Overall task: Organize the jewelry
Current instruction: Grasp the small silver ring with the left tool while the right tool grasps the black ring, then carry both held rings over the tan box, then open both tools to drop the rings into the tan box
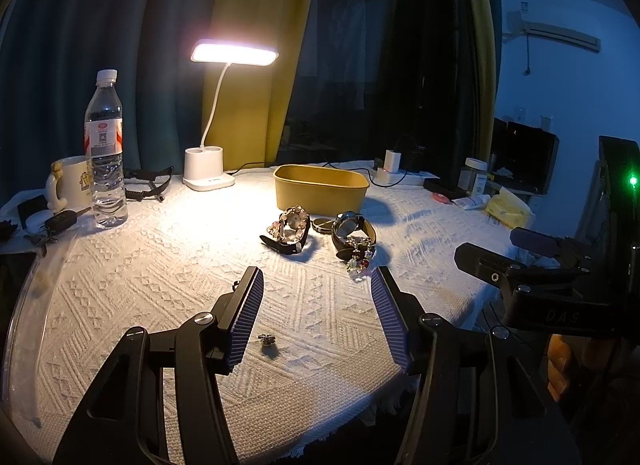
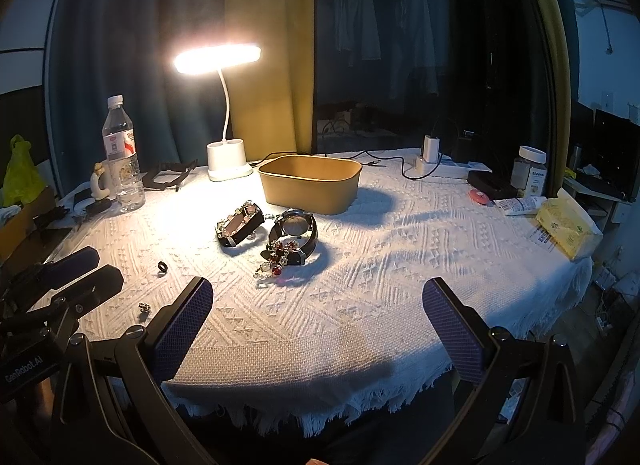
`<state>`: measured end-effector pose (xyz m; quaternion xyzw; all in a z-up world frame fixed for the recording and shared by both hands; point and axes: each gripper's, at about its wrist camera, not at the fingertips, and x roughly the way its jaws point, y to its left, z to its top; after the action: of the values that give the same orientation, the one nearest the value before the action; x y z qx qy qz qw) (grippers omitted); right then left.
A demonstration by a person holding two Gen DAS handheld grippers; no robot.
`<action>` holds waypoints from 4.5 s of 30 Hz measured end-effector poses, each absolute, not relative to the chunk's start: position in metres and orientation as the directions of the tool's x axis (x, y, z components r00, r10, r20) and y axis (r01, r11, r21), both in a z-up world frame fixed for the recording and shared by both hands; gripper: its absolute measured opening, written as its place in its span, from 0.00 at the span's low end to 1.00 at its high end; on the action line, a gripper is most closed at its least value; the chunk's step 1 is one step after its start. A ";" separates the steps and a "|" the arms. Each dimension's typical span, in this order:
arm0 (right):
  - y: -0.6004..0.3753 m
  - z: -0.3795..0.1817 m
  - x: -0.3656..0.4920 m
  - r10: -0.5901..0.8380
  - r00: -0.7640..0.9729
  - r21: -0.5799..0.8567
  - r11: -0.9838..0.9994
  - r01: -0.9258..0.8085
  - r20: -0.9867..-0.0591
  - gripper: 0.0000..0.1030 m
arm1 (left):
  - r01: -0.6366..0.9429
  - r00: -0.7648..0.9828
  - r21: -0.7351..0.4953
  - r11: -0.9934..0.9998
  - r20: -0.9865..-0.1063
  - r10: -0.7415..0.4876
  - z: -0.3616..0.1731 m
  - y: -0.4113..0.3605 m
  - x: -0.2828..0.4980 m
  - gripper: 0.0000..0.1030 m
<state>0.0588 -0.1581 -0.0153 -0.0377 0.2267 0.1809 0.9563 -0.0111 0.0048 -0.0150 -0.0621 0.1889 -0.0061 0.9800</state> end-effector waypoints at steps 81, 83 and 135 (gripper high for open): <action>0.016 -0.049 0.140 0.565 0.457 0.096 0.693 -0.714 -0.687 0.12 | -0.157 0.850 -0.180 0.971 -0.524 0.040 -0.009 0.136 0.042 0.14; 0.013 -0.046 0.145 0.568 0.467 0.097 0.698 -0.709 -0.678 0.12 | -0.158 0.849 -0.178 0.971 -0.526 0.042 -0.006 0.133 0.047 0.14; -0.130 -0.013 0.325 0.564 0.611 0.162 0.794 -0.586 -0.556 0.42 | 0.023 0.790 -0.089 0.996 -0.608 -0.073 0.010 0.014 0.312 0.38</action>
<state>0.3249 -0.1298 -0.0126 -0.0182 0.3032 0.3205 0.8972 0.3116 0.0140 0.0104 -0.0386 0.3227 -0.0253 0.9454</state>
